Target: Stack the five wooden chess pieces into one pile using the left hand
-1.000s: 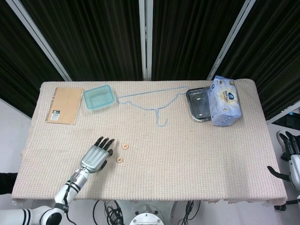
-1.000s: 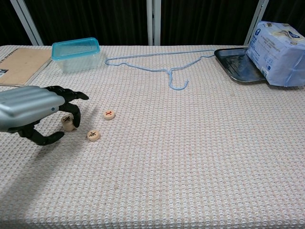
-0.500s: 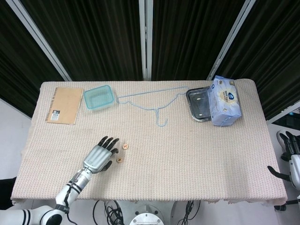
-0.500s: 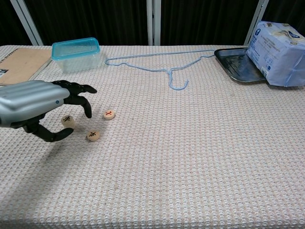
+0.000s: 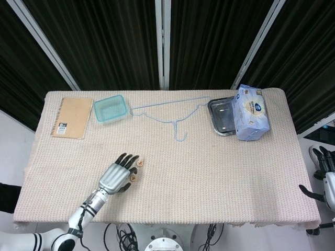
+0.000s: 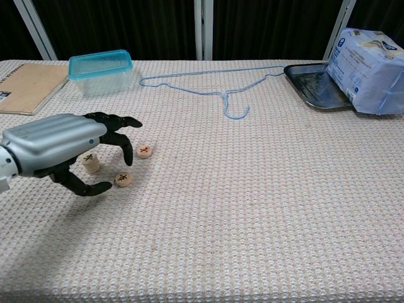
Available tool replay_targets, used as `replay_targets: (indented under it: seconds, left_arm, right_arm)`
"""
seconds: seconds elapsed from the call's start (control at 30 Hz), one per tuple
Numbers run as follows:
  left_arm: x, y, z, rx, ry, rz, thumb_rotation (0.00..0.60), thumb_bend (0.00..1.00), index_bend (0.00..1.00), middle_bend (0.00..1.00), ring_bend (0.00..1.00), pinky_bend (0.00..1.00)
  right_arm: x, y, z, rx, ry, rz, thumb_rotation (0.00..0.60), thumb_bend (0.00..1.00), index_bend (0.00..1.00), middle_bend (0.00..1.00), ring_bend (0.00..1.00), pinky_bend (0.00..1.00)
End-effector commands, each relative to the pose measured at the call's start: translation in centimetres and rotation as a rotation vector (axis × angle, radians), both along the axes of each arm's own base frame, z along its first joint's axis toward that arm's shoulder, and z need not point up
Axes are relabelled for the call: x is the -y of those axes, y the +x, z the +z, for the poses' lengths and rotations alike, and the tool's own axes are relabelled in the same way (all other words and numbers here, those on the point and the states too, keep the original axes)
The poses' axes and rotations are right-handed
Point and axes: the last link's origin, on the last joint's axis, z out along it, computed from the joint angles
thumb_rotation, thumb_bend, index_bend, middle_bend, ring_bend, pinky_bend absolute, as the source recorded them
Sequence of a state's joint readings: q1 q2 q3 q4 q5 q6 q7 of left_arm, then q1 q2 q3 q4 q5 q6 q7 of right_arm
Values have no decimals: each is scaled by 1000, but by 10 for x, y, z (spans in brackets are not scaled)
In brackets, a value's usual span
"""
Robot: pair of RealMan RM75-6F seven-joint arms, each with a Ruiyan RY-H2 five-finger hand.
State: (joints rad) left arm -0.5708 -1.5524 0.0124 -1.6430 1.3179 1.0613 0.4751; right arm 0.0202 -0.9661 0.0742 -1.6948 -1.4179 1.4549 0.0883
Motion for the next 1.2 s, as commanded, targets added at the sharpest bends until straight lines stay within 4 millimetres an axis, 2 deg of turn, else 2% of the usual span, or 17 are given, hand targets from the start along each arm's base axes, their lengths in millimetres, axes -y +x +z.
replay_targets:
  seconds: [0.03, 1.2]
  left_arm:
    - [0, 2, -3, 6, -5, -5, 600, 322, 388, 0, 0, 0]
    - [-6, 0, -14, -28, -5, 11, 600, 322, 425, 0, 0, 0]
  right_arm:
    - [0, 0, 0, 0, 0, -1, 600, 82, 0, 0, 0, 0]
    - [1, -1, 0, 2, 1, -7, 600, 82, 0, 0, 0, 0]
